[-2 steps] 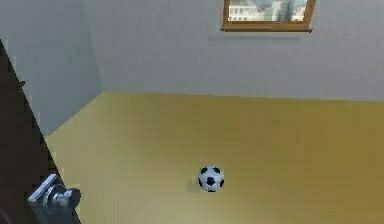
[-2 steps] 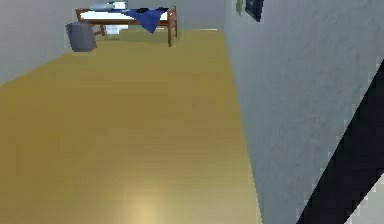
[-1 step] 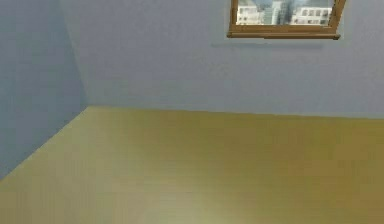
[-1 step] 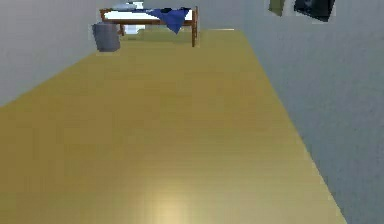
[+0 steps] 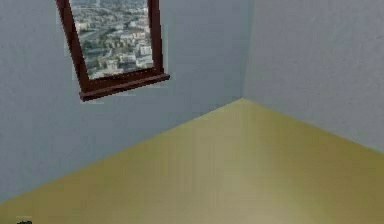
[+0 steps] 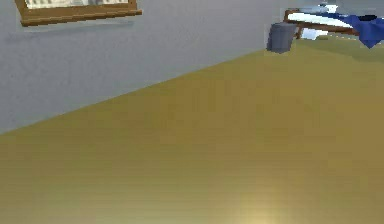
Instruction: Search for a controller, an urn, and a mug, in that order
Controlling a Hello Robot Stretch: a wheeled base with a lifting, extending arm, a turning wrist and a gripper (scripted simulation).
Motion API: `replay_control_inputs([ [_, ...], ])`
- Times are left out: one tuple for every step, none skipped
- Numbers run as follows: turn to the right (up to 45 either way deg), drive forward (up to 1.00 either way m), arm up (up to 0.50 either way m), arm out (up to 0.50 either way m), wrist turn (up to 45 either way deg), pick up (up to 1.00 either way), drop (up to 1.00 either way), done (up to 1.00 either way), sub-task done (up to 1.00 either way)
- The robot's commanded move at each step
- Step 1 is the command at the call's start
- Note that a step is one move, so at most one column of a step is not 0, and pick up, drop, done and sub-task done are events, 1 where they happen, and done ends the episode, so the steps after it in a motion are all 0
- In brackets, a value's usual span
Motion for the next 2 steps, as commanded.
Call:
replay_control_inputs([
  [-9.0,0.0,0.0,0.0,0.0,0.0,0.0,0.0,0.0],
  [0.0,0.4,0.0,0.0,0.0,0.0,0.0,0.0,0.0],
])
